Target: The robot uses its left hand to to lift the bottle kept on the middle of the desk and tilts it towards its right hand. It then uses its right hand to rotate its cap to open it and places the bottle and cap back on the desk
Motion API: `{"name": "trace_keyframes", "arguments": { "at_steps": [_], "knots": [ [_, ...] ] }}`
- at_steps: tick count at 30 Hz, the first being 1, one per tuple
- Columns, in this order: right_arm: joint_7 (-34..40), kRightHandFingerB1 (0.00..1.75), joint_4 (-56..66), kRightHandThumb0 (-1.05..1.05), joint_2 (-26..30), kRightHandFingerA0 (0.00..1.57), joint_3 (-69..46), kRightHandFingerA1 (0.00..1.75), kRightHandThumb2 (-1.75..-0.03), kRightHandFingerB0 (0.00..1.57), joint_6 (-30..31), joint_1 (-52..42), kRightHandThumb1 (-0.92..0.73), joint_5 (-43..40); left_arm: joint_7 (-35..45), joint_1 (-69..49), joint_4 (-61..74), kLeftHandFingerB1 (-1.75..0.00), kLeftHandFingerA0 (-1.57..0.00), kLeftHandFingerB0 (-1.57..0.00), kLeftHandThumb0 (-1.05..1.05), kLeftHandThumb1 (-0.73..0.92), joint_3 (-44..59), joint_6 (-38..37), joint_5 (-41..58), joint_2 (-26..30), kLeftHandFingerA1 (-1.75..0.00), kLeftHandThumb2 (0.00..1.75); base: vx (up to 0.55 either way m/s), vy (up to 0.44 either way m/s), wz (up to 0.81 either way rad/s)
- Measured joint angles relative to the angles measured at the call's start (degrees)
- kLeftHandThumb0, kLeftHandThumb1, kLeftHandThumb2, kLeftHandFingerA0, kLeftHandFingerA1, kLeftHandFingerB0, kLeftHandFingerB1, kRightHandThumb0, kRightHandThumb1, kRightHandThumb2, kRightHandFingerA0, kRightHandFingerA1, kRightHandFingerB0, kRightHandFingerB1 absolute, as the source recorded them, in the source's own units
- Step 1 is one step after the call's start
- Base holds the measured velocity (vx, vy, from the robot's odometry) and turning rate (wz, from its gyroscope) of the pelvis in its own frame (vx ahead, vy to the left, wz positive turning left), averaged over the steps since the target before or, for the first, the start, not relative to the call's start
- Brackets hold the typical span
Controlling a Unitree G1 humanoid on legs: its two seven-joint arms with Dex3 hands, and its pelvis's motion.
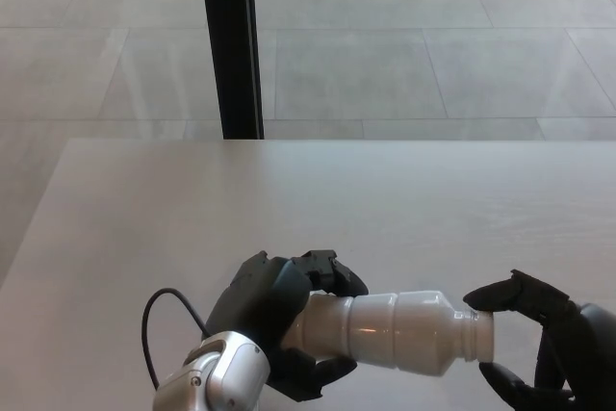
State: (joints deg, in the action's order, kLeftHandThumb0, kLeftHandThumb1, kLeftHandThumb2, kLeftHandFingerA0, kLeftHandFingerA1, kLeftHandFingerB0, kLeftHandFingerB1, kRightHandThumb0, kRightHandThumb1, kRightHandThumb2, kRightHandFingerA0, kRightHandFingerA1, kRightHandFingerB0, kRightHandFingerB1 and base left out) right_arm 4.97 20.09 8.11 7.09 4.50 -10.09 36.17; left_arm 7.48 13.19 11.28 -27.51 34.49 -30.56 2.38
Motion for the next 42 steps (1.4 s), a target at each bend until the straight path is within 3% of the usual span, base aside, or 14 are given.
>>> {"name": "trace_keyframes", "arguments": {
  "at_steps": [3,5,6,8,9,10,11,15,16,21,22,29,30,42],
  "knots": [
    [1.8,0.94,-1.33,-0.12,0.01,1.02,-0.17,1.75,-1.06,0.85,-2.4,0.03,-0.51,-0.22,0.0,0.04,0.0,-0.85,-0.77,-0.79,-0.22,0.52,-0.02,0.0,0.01,-0.03,-1.42,0.99,0.0,0.0,0.0],
    [2.93,0.93,-2.1,-0.21,0.03,1.31,-0.22,1.42,-1.07,0.83,-3.8,0.06,-0.5,-0.22,-0.01,0.08,-0.02,-0.8,-0.74,-0.75,-0.24,0.54,-0.02,0.0,0.01,-0.03,-1.27,0.93,0.0,0.0,0.0],
    [3.59,0.97,-2.51,-0.14,0.06,1.02,-0.23,1.75,-1.01,0.85,-4.59,0.09,-0.54,-0.22,-0.01,0.11,-0.03,-0.77,-0.71,-0.74,-0.22,0.56,-0.01,0.0,0.01,-0.02,-1.23,0.89,0.0,0.0,0.0],
    [4.88,0.94,-3.44,-0.17,0.18,1.31,-0.26,1.39,-1.08,0.85,-6.2,0.13,-0.47,-0.16,-0.01,0.12,-0.03,-0.82,-0.77,-0.77,-0.24,0.55,0.01,0.0,0.02,-0.01,-1.33,0.94,0.0,0.0,0.0],
    [5.42,0.95,-3.89,-0.08,0.28,1.05,-0.27,1.69,-1.09,0.88,-6.86,0.16,-0.45,-0.09,-0.01,0.12,-0.03,-0.79,-0.76,-0.74,-0.25,0.53,0.02,0.0,0.02,-0.01,-1.31,0.94,0.0,0.0,0.0],
    [6.13,0.93,-4.35,-0.14,0.44,1.3,-0.27,1.38,-1.1,0.86,-7.69,0.19,-0.44,0.06,-0.01,0.13,-0.03,-0.8,-0.74,-0.75,-0.25,0.54,0.02,0.0,0.02,-0.02,-1.32,0.93,0.0,0.0,0.0],
    [6.74,0.98,-4.75,-0.09,0.6,1.07,-0.26,1.7,-1.13,0.89,-8.35,0.27,-0.45,0.22,-0.01,0.12,-0.03,-0.83,-0.73,-0.78,-0.26,0.54,0.0,0.0,0.03,-0.03,-1.44,0.94,0.0,0.0,0.0],
    [9.53,0.99,-6.79,-0.18,1.27,1.06,-0.13,1.75,-0.98,0.86,-11.02,0.89,-0.52,1.25,-0.02,0.12,-0.03,-0.81,-0.75,-0.75,-0.23,0.53,-0.01,0.0,0.09,-0.05,-1.33,0.93,0.0,0.0,0.0],
    [10.2,0.97,-7.26,-0.24,1.46,1.34,-0.07,1.43,-1.07,0.86,-11.61,1.05,-0.47,1.62,-0.02,0.12,-0.03,-0.81,-0.75,-0.76,-0.23,0.54,-0.01,0.0,0.09,-0.05,-1.33,0.93,0.0,0.0,0.0],
    [13.24,1.12,-9.53,-0.2,3.51,1.03,0.49,1.75,-1.08,0.85,-14.4,1.95,-0.44,3.07,-0.05,0.12,-0.03,-0.78,-0.73,-0.76,-0.22,0.54,-0.05,-0.01,0.1,-0.05,-1.28,0.95,0.0,0.0,0.0],
    [14.0,1.14,-10.12,-0.23,4.11,0.99,0.63,1.75,-1.02,0.83,-15.11,2.22,-0.51,3.47,-0.05,0.12,-0.03,-0.92,-0.78,-0.8,-0.25,0.54,-0.08,-0.01,0.1,-0.05,-1.53,1.02,0.0,0.0,0.0],
    [18.67,1.22,-13.38,-0.25,9.74,1.09,1.92,1.6,-1.11,0.92,-19.26,4.35,-0.47,6.2,-0.04,0.12,-0.03,-0.8,-0.8,-0.75,-0.23,0.53,-0.15,-0.04,0.26,-0.3,-1.33,0.93,0.0,0.0,0.0],
    [19.52,1.05,-13.87,-0.29,10.86,1.27,2.15,1.32,-1.12,0.95,-20.04,4.72,-0.5,6.64,-0.03,0.12,-0.03,-0.81,-0.79,-0.75,-0.21,0.53,-0.21,-0.07,0.3,-0.32,-1.37,0.92,0.0,0.0,0.0],
    [27.43,1.15,-16.45,-0.35,21.23,1.07,3.96,1.51,-1.05,0.87,-28.11,8.51,-0.46,11.27,-0.02,0.12,-0.02,-0.79,-0.76,-0.76,-0.24,0.57,-0.85,-0.19,0.36,-0.4,-1.41,0.87,0.0,0.0,0.0]
  ]
}}
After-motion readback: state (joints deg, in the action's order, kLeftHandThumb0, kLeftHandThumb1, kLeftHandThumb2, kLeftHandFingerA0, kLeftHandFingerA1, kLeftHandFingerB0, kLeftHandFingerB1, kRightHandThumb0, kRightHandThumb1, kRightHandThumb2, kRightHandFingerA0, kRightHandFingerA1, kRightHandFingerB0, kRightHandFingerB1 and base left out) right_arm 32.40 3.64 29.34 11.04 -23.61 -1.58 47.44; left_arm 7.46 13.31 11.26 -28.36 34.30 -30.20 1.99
